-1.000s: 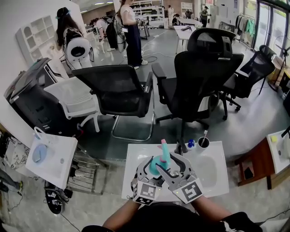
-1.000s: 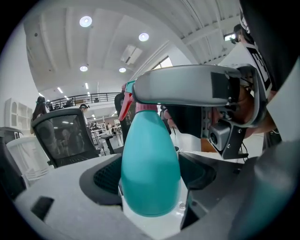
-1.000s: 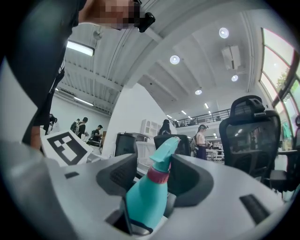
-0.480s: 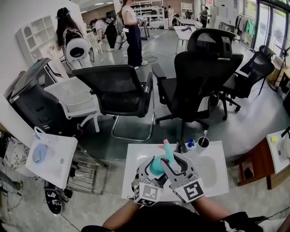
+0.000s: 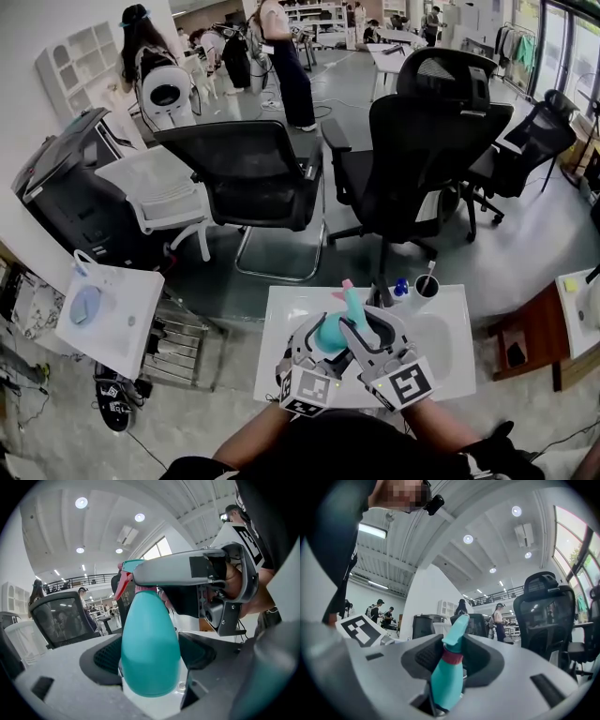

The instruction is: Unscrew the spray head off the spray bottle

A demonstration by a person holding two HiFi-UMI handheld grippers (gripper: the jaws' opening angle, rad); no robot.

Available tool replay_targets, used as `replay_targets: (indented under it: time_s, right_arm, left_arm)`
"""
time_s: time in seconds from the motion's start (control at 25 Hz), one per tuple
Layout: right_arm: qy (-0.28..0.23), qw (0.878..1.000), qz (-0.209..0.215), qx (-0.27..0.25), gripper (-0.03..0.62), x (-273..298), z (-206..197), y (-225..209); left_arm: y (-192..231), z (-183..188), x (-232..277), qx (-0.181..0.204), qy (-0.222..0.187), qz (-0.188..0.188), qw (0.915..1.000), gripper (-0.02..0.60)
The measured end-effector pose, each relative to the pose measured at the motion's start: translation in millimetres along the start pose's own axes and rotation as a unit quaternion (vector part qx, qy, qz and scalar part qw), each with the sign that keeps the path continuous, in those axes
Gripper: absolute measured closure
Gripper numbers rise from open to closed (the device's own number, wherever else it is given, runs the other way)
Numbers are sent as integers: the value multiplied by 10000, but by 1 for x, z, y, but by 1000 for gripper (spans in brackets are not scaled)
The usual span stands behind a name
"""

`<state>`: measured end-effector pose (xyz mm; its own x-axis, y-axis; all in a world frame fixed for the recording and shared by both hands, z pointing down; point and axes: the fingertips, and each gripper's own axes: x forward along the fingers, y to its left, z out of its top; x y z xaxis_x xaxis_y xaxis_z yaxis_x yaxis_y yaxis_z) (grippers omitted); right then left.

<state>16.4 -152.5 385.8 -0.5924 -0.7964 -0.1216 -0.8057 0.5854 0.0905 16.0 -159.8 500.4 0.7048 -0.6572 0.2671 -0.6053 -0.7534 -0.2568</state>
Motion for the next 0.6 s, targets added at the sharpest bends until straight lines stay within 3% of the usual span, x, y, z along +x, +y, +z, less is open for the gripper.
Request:
replay_targets:
  time_s: [0.36,0.48,0.6]
  right_arm:
    - [-21,9997,233,-54,464,4,3,5]
    - [-90,9984,541,-127,464,3,7,8]
    - [-175,9935,1105,-186,464,-2,15,20]
  left_arm:
    - [4,2,0,-9,-112,-90,9999,192]
    - [2,6,-2,38,-294,-341,9990,192]
    - [-1,11,-7,204,-482,-688,9963,192]
